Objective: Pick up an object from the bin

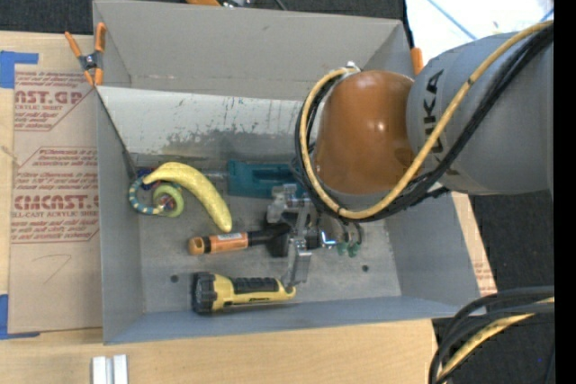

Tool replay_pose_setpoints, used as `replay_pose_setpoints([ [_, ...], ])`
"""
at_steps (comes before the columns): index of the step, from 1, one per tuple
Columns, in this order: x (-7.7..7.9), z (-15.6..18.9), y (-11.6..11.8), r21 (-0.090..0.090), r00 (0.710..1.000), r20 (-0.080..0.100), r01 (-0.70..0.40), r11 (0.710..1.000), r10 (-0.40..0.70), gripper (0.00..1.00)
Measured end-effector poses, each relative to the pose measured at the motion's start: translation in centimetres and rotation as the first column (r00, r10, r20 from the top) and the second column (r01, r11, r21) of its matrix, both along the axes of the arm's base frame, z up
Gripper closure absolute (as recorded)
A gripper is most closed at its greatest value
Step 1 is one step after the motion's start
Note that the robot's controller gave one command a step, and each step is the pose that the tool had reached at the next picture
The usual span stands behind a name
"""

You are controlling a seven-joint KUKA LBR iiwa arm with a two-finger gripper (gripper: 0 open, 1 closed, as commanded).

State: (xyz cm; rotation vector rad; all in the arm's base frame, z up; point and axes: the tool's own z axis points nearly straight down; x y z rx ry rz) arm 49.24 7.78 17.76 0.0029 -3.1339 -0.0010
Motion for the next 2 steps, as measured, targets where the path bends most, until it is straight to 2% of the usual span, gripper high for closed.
replay_pose_setpoints([
  [1,0.2,0.4,0.0,0.001,1.0,0.008,0.002,1.0,-0.002,0.0],
  [2,4.6,-11.0,-6.1,0.001,1.0,-0.002,-0.022,1.0,0.022,0.0],
])
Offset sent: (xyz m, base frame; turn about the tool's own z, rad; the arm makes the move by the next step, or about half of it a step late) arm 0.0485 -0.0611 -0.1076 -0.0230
